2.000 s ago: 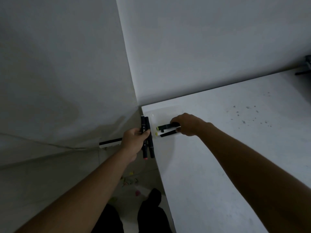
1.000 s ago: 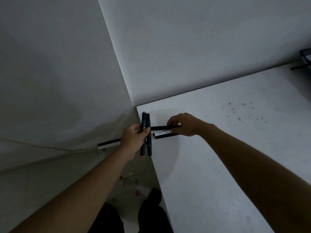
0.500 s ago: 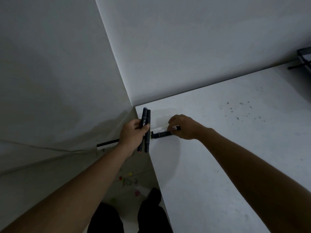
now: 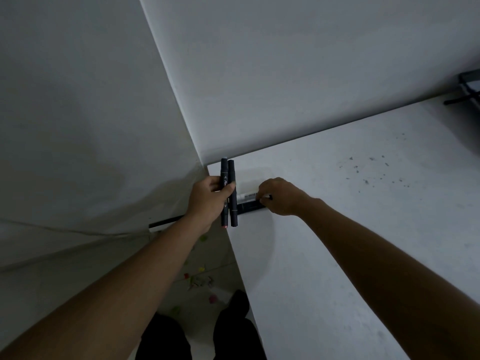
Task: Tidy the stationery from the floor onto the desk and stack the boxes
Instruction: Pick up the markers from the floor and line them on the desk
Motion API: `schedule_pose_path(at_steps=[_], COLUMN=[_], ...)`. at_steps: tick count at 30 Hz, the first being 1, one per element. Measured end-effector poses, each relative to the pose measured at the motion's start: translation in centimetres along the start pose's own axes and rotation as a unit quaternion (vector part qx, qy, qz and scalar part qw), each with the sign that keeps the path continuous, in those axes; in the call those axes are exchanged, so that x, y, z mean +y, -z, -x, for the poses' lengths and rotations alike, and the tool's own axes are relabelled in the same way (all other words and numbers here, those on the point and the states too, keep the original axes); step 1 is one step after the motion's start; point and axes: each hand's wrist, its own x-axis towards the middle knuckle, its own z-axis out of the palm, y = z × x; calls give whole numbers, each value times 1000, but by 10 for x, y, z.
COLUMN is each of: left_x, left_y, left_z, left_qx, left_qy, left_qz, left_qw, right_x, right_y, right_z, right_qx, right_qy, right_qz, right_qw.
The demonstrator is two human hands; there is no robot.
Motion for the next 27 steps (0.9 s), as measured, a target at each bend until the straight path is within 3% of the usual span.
schedule_pose_path(at_steps=[5, 9, 12, 14, 16, 19, 23, 27], left_x=[-2, -1, 3, 7, 12, 12, 5, -4], left_y=[2, 0, -6, -14, -23, -37, -52, -52], left_z=[-3, -5, -8, -10, -12, -15, -14, -11], left_qx=[4, 16, 25, 30, 43, 79, 102, 75], left_qy=[3, 3, 37, 77, 114, 127, 105, 93], left_qz=[-1, 7, 61, 132, 214, 278, 233, 153], left_qw=[1000, 1000, 997, 988, 969, 949, 961, 981], right_x=[2, -1, -12, -23, -31, -35, -30, -21], right_y=[6, 5, 14, 21, 25, 26, 29, 28], right_z=[2, 6, 9, 13, 16, 17, 19, 20], right_qx=[-31, 23, 36, -28, -66, -67, -42, -40], right_qy=[8, 32, -31, -52, -43, -52, -60, -53], right_qz=[-11, -30, -215, -384, -449, -471, -452, -419], right_qw=[999, 999, 975, 921, 890, 878, 889, 906])
